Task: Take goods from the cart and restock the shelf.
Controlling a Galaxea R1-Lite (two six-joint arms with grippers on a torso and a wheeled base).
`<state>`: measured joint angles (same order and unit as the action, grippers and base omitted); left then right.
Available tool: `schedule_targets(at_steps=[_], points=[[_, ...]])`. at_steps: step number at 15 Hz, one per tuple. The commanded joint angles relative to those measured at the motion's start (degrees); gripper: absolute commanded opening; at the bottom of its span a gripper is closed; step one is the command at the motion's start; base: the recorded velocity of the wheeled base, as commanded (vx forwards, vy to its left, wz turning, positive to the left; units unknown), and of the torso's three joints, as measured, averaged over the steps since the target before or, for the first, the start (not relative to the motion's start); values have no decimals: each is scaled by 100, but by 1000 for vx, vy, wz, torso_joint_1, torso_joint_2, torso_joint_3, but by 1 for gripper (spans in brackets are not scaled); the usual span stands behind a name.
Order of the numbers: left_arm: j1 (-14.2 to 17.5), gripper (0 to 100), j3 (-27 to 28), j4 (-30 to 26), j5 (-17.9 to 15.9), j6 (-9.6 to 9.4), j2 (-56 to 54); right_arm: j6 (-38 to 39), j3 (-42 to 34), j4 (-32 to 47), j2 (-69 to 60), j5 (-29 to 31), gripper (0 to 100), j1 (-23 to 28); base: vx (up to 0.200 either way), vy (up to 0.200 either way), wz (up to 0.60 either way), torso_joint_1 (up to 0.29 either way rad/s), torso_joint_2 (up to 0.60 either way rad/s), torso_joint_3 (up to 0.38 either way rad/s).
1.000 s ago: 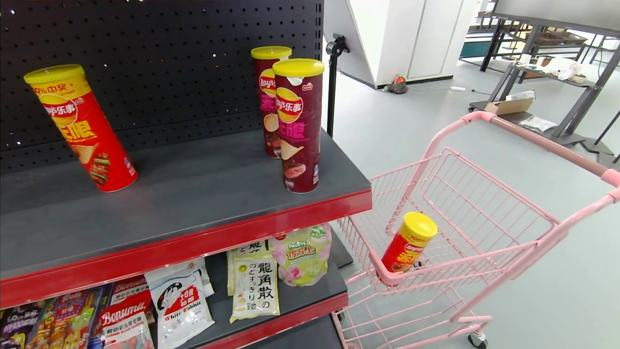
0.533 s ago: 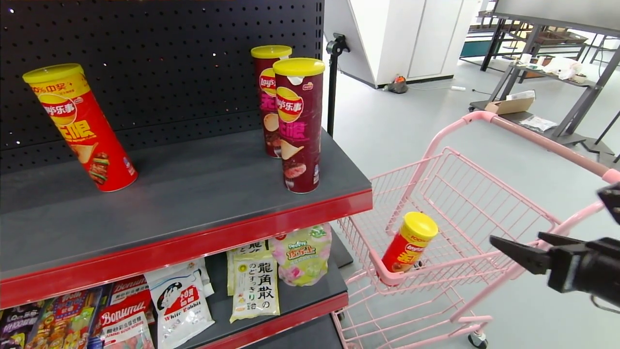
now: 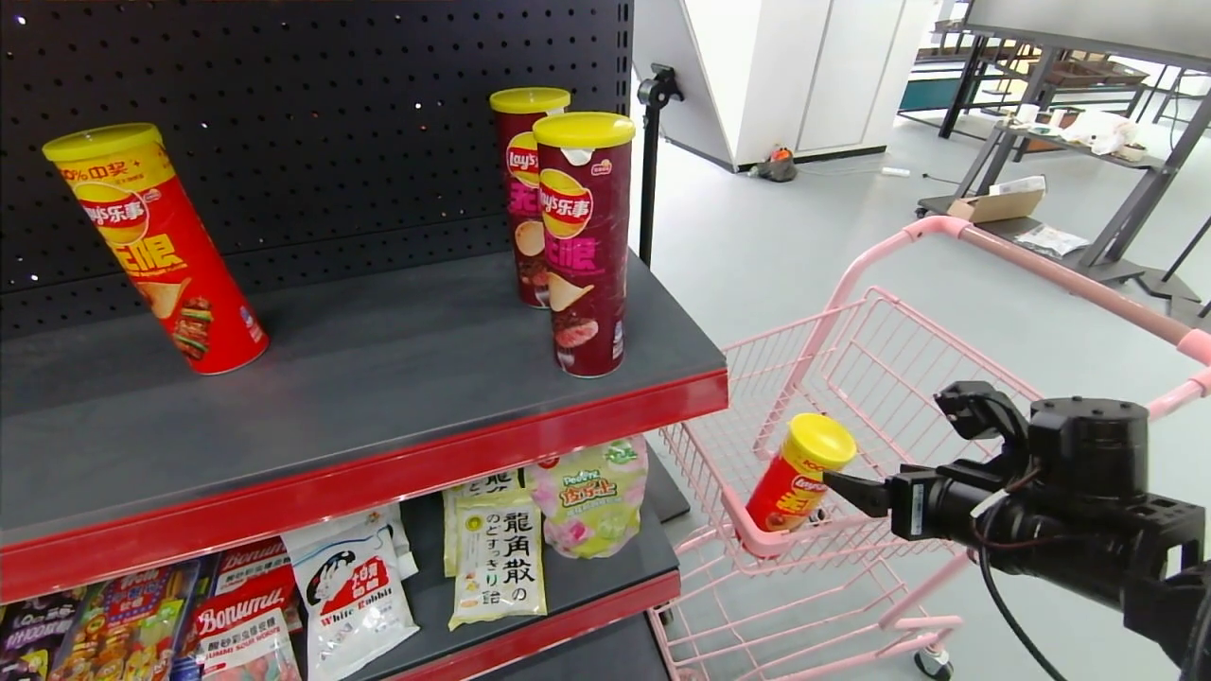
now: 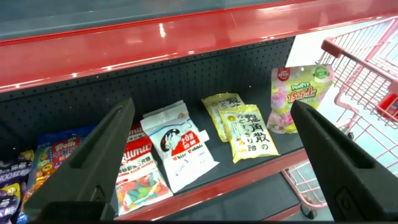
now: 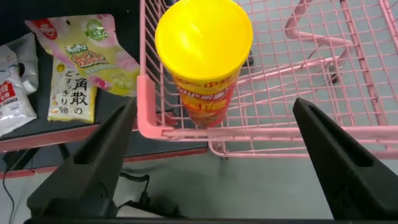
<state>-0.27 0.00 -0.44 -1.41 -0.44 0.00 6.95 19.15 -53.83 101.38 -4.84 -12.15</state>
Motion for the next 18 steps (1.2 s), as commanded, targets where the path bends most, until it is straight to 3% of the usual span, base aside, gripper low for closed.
schedule_targets(at_steps=[1,10,18], points=[[0,100,0,0,1,0,9,17,-8,-356,752,1,100,-85,0,0,0,0,0,0],[0,100,0,0,1,0,9,184,300,-1586,1824,27,100,-235,0,0,0,0,0,0],[0,100,0,9,1,-18,0,333,801,-1665,2220,238,100,-340,0,0,0,0,0,0]])
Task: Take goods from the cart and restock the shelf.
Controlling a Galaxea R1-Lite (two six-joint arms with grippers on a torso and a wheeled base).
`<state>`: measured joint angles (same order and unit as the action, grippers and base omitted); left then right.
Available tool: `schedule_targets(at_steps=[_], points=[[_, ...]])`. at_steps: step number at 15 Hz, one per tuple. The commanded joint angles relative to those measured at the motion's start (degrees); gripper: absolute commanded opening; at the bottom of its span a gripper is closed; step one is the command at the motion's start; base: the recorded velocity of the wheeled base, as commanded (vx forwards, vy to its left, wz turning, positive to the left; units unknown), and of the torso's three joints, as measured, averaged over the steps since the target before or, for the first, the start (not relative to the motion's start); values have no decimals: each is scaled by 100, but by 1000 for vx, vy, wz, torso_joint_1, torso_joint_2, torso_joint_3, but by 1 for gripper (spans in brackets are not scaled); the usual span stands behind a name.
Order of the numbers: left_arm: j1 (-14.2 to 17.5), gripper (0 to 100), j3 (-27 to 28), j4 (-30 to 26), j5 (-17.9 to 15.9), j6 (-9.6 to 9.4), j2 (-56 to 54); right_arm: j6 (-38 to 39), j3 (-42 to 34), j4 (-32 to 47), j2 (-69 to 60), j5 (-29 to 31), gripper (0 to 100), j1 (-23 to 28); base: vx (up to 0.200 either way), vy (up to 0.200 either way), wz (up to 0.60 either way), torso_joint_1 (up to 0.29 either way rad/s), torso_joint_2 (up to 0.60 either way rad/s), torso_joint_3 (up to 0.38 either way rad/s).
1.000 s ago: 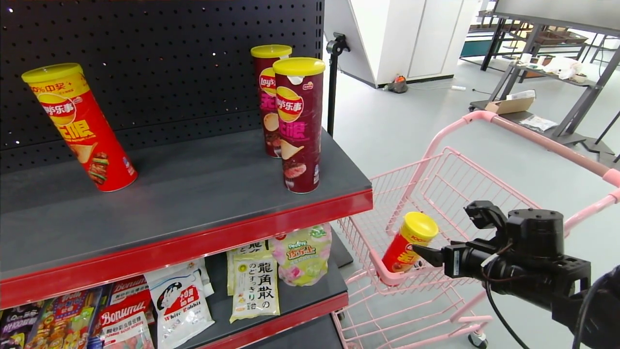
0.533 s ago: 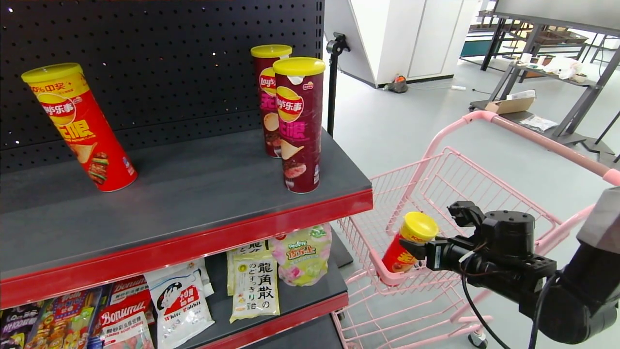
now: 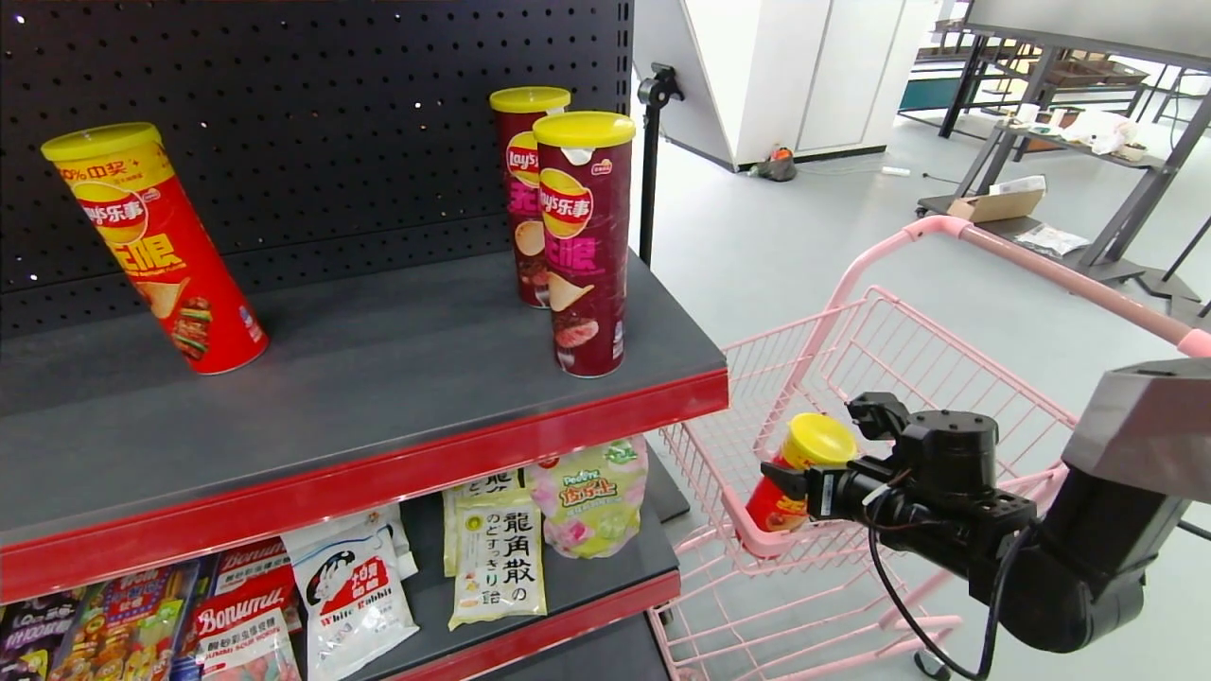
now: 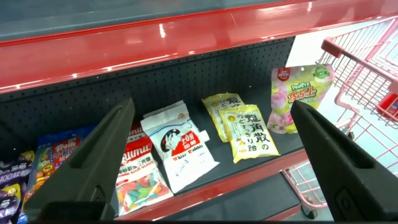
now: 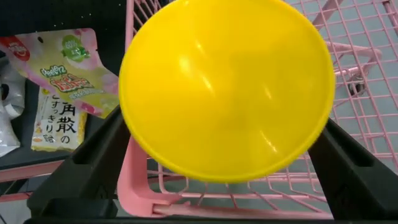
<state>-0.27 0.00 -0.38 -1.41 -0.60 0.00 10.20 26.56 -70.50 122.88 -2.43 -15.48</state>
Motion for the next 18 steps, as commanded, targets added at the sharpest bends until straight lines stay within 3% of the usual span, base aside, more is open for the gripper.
schedule_targets(at_steps=[1,2,3,7,12,16,18], points=[[0,100,0,-6,1,-2,0,-1,86,1,104,5,100,-16,0,0,0,0,0,0],[0,100,0,-6,1,-2,0,8,103,-8,157,49,100,-43,0,0,0,0,0,0],[0,100,0,3,1,-2,9,17,121,-25,236,172,0,-69,0,0,0,0,0,0],[0,100,0,3,1,-2,0,-18,103,-588,535,225,0,-174,0,0,0,0,0,0],[0,100,0,3,1,-2,0,-247,341,-412,-168,533,0,-7,0,0,0,0,0,0],[0,100,0,3,1,-11,0,-572,877,572,-1434,524,0,265,0,0,0,0,0,0],[0,100,0,3,1,-11,9,-889,1448,1759,-2418,533,0,458,0,0,0,0,0,0]])
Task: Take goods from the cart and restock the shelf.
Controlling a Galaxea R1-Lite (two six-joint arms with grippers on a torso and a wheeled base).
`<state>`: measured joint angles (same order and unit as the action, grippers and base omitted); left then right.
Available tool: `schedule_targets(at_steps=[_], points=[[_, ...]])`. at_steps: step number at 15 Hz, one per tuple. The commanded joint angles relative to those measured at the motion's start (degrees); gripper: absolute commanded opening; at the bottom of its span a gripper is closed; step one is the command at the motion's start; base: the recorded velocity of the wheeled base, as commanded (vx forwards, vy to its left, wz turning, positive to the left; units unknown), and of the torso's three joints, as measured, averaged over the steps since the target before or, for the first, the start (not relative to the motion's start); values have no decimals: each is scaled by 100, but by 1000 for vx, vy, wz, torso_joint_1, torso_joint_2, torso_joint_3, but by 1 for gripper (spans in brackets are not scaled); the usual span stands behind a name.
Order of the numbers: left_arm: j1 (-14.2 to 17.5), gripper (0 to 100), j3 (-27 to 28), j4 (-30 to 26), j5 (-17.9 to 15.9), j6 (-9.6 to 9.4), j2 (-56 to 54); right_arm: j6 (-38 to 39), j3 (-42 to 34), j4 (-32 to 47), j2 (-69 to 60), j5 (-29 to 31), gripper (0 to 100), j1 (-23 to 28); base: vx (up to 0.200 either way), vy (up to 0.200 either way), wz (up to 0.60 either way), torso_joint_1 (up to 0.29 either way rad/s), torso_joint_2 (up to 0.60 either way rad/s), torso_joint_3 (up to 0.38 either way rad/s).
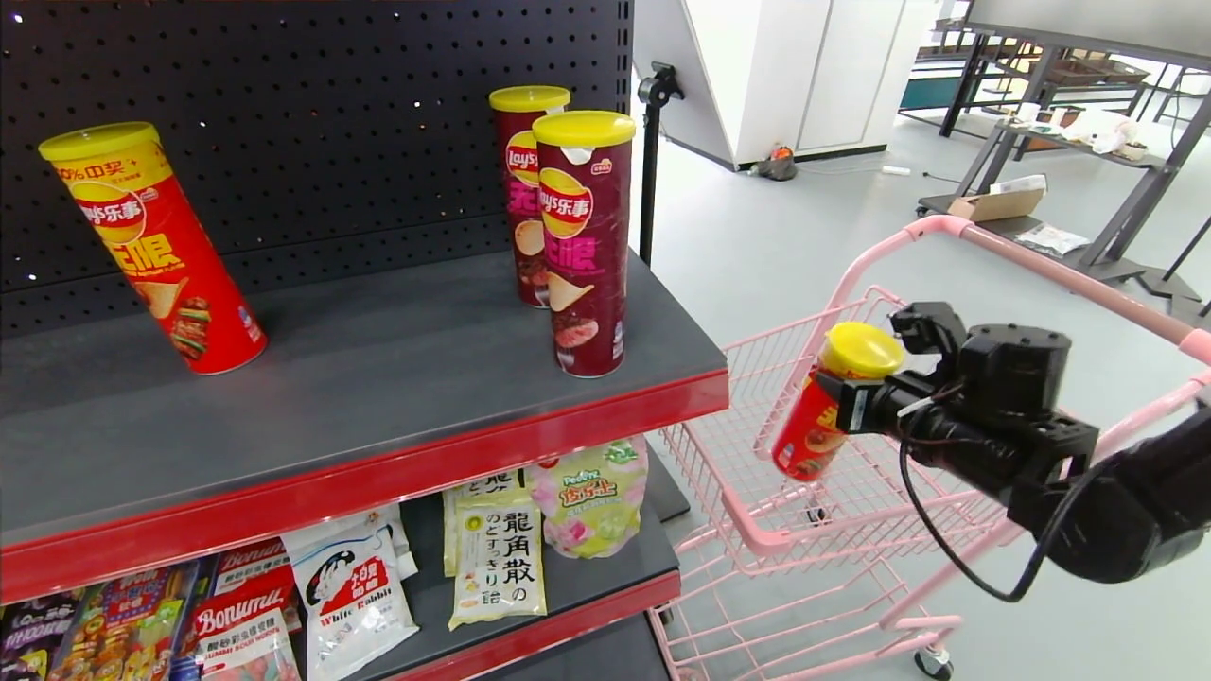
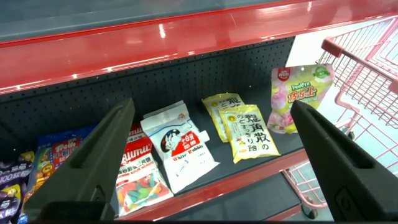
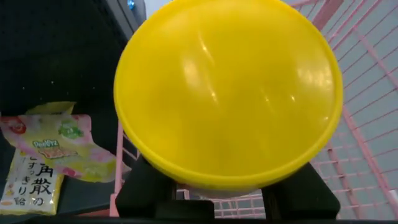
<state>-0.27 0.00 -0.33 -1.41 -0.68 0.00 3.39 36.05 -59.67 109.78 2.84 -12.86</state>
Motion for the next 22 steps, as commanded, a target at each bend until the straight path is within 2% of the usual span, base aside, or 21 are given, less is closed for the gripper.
schedule_targets(at_steps=[1,4,5,7,9,11,13,16,22], points=[[0,100,0,-2,-8,-2,0,-286,676,1371,-1617,24,0,249,0,0,0,0,0,0],[0,100,0,-11,-8,-2,0,-523,957,3981,-3533,551,0,284,0,0,0,0,0,0],[0,100,0,-2,-8,7,9,-638,1071,5203,-4324,375,0,328,0,0,0,0,0,0],[0,100,0,-11,-8,33,0,-313,693,6011,-5432,243,0,460,0,0,0,0,0,0],[0,100,0,-11,-17,24,0,-365,227,6837,-6302,322,0,706,0,0,0,0,0,0],[0,100,0,-11,-17,24,9,-611,69,7180,-6768,322,0,1031,0,0,0,0,0,0],[0,100,0,-11,-17,24,9,-682,-28,7207,-7040,296,0,1242,0,0,0,0,0,0],[0,100,0,-11,-17,24,0,-770,-142,7207,-7225,287,0,1233,0,0,0,27,-72,-45],[0,100,0,-11,-17,24,0,-884,-239,7207,-7330,278,0,1216,0,0,0,197,-499,-303]])
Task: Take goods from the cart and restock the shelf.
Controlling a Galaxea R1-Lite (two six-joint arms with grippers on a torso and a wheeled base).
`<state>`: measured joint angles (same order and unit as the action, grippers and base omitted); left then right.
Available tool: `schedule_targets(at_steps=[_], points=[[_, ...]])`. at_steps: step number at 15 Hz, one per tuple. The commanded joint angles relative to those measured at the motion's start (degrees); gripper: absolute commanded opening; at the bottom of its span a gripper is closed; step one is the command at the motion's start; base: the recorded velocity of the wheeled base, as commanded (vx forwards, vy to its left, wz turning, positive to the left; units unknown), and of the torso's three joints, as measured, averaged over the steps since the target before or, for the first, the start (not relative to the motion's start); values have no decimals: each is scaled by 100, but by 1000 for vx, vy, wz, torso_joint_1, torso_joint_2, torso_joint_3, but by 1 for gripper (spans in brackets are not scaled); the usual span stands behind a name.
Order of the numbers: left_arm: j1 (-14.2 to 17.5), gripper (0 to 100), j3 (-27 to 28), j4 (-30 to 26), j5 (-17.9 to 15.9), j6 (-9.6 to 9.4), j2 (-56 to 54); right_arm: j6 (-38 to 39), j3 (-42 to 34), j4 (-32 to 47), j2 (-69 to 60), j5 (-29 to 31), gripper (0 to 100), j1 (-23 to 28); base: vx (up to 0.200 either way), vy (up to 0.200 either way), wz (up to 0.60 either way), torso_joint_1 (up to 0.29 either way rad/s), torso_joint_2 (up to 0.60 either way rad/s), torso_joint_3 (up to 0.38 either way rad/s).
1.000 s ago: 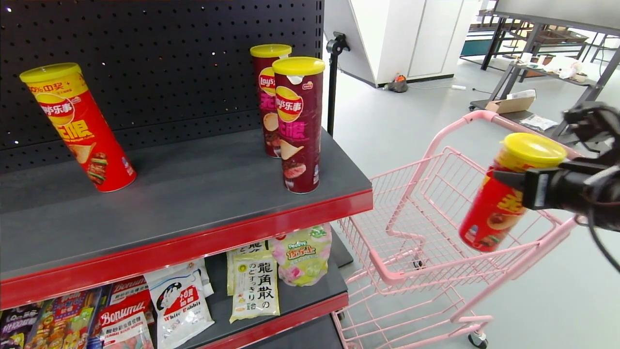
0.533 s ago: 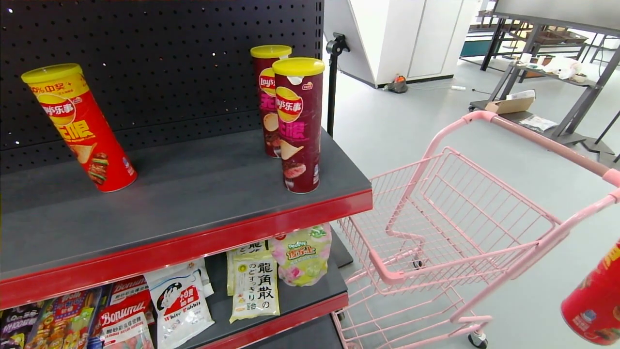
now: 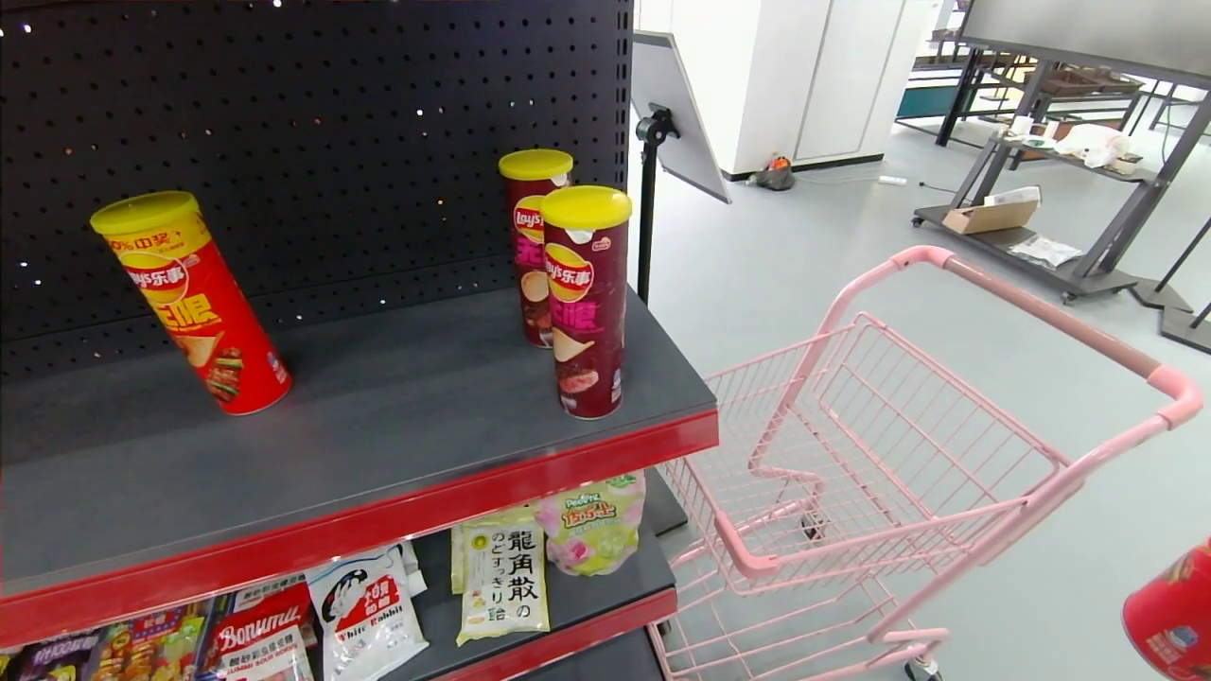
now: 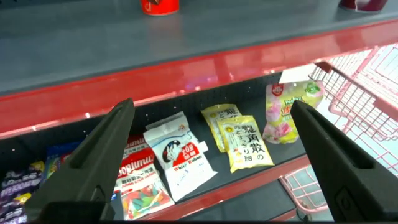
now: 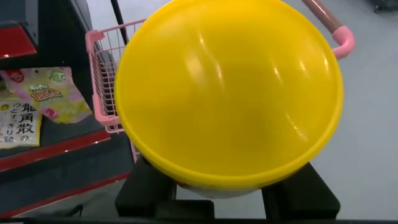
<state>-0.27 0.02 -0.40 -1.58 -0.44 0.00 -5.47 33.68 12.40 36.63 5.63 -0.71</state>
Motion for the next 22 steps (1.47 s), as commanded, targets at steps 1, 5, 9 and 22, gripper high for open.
schedule_targets(at_steps=[1,5,9,22], points=[[0,100,-2,-4,0,0,0,2,-11,-1,-16,-1,0,0,0,0,0,173,-417,-251],[0,100,-2,-4,0,9,0,11,-20,-1,-7,-9,0,0,0,0,0,166,-394,-228],[0,100,-2,-4,0,18,0,11,-28,-1,2,-62,0,0,0,0,0,168,-367,-209],[0,100,-2,5,0,9,0,-244,-547,-62,-359,-62,0,0,0,0,0,100,-228,-125]])
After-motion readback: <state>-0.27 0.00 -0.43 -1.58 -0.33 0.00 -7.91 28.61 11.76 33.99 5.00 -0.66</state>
